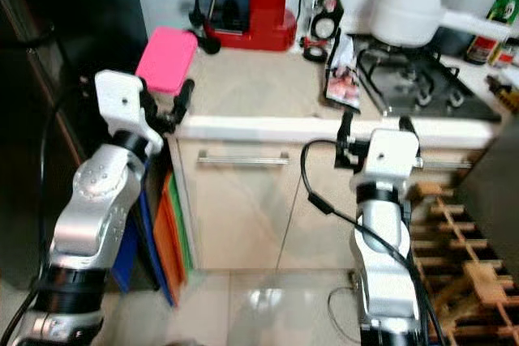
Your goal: Restocking fridge
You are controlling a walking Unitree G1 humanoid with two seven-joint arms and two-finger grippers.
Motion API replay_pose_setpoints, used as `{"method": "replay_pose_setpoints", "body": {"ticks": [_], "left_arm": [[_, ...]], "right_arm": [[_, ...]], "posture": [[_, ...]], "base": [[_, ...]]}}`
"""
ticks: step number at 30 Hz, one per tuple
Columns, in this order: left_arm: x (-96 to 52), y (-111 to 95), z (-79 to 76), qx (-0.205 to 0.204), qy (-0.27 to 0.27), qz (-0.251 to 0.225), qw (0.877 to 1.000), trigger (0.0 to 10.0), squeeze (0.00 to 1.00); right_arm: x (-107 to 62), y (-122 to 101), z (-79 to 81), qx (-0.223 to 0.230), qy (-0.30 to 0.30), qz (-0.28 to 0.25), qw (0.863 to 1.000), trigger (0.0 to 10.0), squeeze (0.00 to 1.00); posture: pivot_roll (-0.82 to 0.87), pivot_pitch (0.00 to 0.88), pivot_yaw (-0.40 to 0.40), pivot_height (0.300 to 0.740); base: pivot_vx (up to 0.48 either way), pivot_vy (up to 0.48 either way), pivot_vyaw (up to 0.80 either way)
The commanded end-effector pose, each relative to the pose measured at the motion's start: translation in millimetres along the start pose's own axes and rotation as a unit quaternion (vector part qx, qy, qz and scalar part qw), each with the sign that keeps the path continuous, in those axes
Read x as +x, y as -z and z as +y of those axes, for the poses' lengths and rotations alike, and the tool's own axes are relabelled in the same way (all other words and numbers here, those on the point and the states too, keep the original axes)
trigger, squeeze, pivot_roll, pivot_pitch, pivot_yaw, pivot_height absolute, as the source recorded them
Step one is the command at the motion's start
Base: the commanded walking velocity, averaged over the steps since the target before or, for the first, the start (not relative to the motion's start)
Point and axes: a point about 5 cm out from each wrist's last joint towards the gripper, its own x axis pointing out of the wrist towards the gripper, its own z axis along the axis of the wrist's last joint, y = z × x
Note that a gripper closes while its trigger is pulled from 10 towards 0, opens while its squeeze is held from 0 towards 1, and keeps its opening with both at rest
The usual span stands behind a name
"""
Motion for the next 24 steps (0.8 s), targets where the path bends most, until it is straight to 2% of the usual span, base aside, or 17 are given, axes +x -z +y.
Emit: {"method": "replay_pose_setpoints", "body": {"ticks": [1, 6, 24], "left_arm": [[3.1, 1, -5.3, 0.007, 0.006, 0.004, 1.000, 10.0, 0.00], [2.6, 3, -7.1, 0.007, 0.004, 0.010, 1.000, 10.0, 0.00], [1.9, 3, -2.5, 0.005, -0.017, 0.010, 1.000, 10.0, 0.00]], "right_arm": [[1.5, 1, 1.9, 0.005, -0.001, 0.004, 1.000, 10.0, 0.00], [6.0, 1, 6.4, 0.010, -0.017, 0.003, 1.000, 10.0, 0.00], [15.4, 5, 19.2, 0.020, -0.043, 0.009, 0.999, 10.0, 0.00]], "posture": [[-0.02, 0.000, -0.005, 0.740], [-0.02, 0.000, -0.012, 0.740], [0.01, 0.000, -0.017, 0.740]], "base": [[0.000, 0.000, 0.00], [0.000, 0.000, 0.00], [-0.294, -0.254, 0.00]]}}
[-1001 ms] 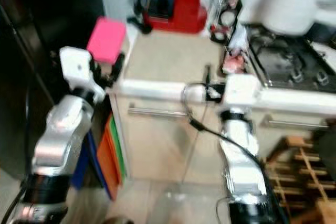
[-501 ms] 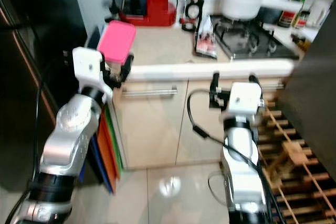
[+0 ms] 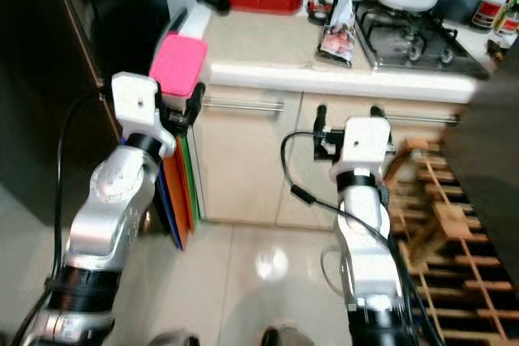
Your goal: Restocking fridge
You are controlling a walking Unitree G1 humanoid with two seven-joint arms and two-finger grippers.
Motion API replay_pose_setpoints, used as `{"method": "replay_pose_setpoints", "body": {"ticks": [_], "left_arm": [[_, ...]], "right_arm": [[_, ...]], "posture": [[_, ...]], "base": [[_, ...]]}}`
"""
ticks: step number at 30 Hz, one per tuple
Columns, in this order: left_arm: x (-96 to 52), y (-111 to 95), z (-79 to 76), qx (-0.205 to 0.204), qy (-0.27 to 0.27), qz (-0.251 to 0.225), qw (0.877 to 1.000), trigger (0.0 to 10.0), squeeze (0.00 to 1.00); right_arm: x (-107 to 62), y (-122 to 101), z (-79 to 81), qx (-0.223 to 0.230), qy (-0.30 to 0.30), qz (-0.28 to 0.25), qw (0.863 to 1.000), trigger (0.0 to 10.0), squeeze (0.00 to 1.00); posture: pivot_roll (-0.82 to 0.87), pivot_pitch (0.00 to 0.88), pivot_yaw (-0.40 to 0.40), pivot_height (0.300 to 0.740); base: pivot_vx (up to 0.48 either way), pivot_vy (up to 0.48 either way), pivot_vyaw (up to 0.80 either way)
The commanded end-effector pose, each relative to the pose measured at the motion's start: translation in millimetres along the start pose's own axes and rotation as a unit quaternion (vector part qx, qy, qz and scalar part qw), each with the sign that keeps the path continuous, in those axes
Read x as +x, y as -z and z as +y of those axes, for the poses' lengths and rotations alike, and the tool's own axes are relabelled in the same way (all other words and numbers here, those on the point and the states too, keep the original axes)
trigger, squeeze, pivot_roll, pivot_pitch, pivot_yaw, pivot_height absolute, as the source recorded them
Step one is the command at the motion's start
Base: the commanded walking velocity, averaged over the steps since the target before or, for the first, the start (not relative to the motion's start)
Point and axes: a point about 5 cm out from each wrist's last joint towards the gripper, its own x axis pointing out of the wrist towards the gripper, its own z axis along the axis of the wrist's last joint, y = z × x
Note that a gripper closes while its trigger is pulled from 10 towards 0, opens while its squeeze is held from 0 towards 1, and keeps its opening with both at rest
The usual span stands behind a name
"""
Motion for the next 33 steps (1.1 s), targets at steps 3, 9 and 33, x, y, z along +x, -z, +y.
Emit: {"method": "replay_pose_setpoints", "body": {"ticks": [3, 9, 33], "left_arm": [[0.7, -1, 0.8, -0.002, -0.003, -0.002, 1.000, 10.0, 0.00], [1.7, 0, 0.1, -0.004, -0.001, -0.001, 1.000, 10.0, 0.00], [-4.3, 10, 9.1, -0.005, -0.026, 0.005, 1.000, 10.0, 0.00]], "right_arm": [[1.4, -3, -3.9, 0.001, 0.002, -0.010, 1.000, 10.0, 0.00], [0.2, -2, -8.3, -0.005, 0.003, -0.008, 1.000, 10.0, 0.00], [-9.1, 7, -19.4, -0.022, 0.011, 0.010, 1.000, 10.0, 0.00]], "posture": [[0.00, 0.000, -0.016, 0.740], [-0.01, 0.000, -0.019, 0.740], [-0.03, 0.000, -0.015, 0.740]], "base": [[-0.314, -0.257, 0.00], [-0.339, -0.256, 0.00], [-0.161, -0.259, 0.00]]}}
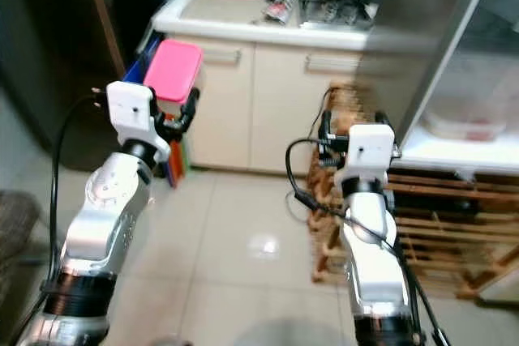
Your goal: Restocking fridge
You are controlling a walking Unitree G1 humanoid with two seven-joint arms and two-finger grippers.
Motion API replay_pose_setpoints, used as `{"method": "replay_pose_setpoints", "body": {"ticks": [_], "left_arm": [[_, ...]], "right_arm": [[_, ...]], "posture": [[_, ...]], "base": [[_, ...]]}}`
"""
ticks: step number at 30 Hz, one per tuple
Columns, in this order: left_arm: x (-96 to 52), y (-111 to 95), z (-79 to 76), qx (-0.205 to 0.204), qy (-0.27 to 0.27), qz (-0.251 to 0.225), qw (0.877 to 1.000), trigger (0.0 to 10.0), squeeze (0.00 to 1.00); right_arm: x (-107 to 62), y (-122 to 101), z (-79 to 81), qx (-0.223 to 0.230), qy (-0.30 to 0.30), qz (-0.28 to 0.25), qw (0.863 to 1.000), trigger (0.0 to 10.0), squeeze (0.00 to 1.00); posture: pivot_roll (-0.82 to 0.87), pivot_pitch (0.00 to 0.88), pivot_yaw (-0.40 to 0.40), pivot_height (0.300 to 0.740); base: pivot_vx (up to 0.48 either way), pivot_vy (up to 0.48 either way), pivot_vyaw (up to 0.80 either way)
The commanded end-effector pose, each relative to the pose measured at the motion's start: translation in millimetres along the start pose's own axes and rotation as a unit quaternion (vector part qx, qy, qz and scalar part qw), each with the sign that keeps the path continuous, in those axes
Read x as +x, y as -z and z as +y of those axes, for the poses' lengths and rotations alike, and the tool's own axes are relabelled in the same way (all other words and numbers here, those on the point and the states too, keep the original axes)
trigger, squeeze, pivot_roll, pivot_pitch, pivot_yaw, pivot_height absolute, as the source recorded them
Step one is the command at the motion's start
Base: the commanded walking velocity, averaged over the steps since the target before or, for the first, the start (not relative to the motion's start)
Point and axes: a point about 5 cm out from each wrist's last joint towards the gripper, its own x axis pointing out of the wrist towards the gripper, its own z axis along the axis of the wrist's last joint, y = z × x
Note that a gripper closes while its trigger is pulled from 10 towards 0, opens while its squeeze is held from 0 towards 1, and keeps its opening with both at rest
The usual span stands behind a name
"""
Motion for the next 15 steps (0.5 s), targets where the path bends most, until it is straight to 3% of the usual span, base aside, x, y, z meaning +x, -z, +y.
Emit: {"method": "replay_pose_setpoints", "body": {"ticks": [1, 15], "left_arm": [[2.2, -2.5, 5.8, 0.008, -0.015, -0.005, 1.000, 10.0, 0.00], [0.5, 2.7, 3.9, 0.001, -0.011, -0.004, 1.000, 10.0, 0.00]], "right_arm": [[1.9, -3.1, -1.8, 0.004, 0.005, -0.004, 1.000, 10.0, 0.00], [-3.9, 2.0, -2.4, 0.001, 0.003, 0.006, 1.000, 10.0, 0.00]], "posture": [[-0.03, 0.000, -0.014, 0.740], [-0.04, 0.000, -0.017, 0.740]], "base": [[0.000, -0.461, 0.00], [0.000, -0.456, 0.00]]}}
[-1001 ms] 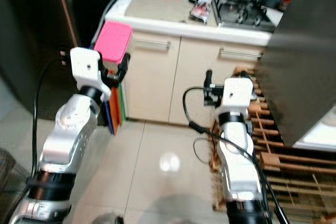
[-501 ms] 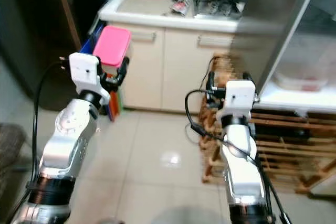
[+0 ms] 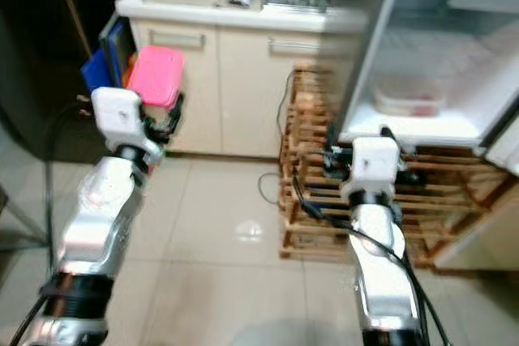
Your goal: Restocking fridge
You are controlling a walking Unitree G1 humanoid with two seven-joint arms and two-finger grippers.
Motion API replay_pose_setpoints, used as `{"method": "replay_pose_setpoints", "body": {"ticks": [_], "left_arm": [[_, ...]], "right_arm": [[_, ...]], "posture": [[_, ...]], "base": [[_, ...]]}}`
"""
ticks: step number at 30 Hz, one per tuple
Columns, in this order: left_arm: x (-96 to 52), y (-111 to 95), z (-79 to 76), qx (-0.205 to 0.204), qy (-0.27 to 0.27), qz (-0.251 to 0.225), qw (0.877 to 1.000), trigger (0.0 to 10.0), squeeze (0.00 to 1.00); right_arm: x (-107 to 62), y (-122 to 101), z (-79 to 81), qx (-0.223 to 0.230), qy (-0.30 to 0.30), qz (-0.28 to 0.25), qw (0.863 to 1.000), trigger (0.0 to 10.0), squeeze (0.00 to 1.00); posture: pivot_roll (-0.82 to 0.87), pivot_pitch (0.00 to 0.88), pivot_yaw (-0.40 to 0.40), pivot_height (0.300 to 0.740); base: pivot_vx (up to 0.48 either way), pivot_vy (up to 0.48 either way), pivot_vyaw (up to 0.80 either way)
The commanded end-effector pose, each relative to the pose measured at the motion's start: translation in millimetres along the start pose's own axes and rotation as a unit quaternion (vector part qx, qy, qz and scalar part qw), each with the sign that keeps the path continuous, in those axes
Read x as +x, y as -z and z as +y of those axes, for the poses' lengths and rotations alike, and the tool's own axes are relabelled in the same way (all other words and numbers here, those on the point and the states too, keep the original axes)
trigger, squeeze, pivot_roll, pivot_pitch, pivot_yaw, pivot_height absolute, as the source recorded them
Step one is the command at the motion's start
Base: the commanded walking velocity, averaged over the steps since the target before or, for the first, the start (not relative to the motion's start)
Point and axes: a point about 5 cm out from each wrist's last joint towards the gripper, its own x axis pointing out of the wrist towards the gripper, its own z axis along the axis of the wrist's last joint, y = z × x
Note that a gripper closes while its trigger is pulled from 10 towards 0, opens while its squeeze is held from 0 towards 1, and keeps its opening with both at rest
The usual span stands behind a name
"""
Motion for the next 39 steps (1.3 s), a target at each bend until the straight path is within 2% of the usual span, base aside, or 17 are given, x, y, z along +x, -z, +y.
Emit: {"method": "replay_pose_setpoints", "body": {"ticks": [1, 6, 18, 24, 29, 32, 34, 39], "left_arm": [[-0.6, 0, 7.7, 0.005, -0.012, -0.001, 1.000, 10.0, 0.00], [1.7, -3, 3.8, 0.009, -0.007, -0.007, 1.000, 10.0, 0.00], [9.3, 0, 9.5, 0.020, -0.023, 0.003, 1.000, 10.0, 0.00], [17.9, 1, 11.0, 0.022, -0.033, 0.008, 0.999, 10.0, 0.00], [20.1, 2, 14.2, 0.023, -0.046, 0.008, 0.999, 10.0, 0.00], [19.9, 3, 14.4, 0.023, -0.048, 0.008, 0.999, 10.0, 0.00], [19.2, 4, 9.7, 0.001, -0.031, 0.006, 1.000, 10.0, 0.00], [19.6, 1, 5.1, 0.019, -0.018, -0.001, 1.000, 10.0, 0.00]], "right_arm": [[3.5, -5, 5.3, 0.007, -0.008, -0.009, 1.000, 10.0, 0.00], [4.5, -6, 5.3, 0.007, -0.008, -0.011, 1.000, 10.0, 0.00], [-0.4, -2, 5.1, 0.013, -0.014, -0.012, 1.000, 10.0, 0.00], [-12.7, 13, 11.2, 0.028, -0.092, 0.018, 0.995, 10.0, 0.00], [-10.3, 9, 7.4, 0.022, -0.089, 0.011, 0.996, 10.0, 0.00], [-9.7, 6, 9.6, 0.024, -0.099, 0.006, 0.995, 10.0, 0.00], [-11.5, 7, 12.2, 0.029, -0.114, 0.009, 0.993, 10.0, 0.00], [-17.9, 13, 20.7, 0.051, -0.165, 0.033, 0.984, 10.0, 0.00]], "posture": [[-0.04, 0.000, -0.016, 0.740], [-0.04, 0.000, -0.010, 0.740], [-0.04, 0.000, 0.000, 0.740], [-0.04, 0.000, -0.004, 0.740], [-0.05, 0.000, -0.006, 0.740], [-0.05, 0.000, -0.008, 0.740], [-0.05, 0.000, -0.010, 0.740], [-0.05, 0.000, -0.012, 0.740]], "base": [[0.000, -0.458, 0.00], [0.000, -0.455, 0.00], [0.000, -0.458, 0.00], [0.000, -0.458, 0.00], [0.068, -0.433, 0.00], [0.111, 0.000, 0.00], [0.000, 0.000, 0.00], [0.202, 0.320, 0.00]]}}
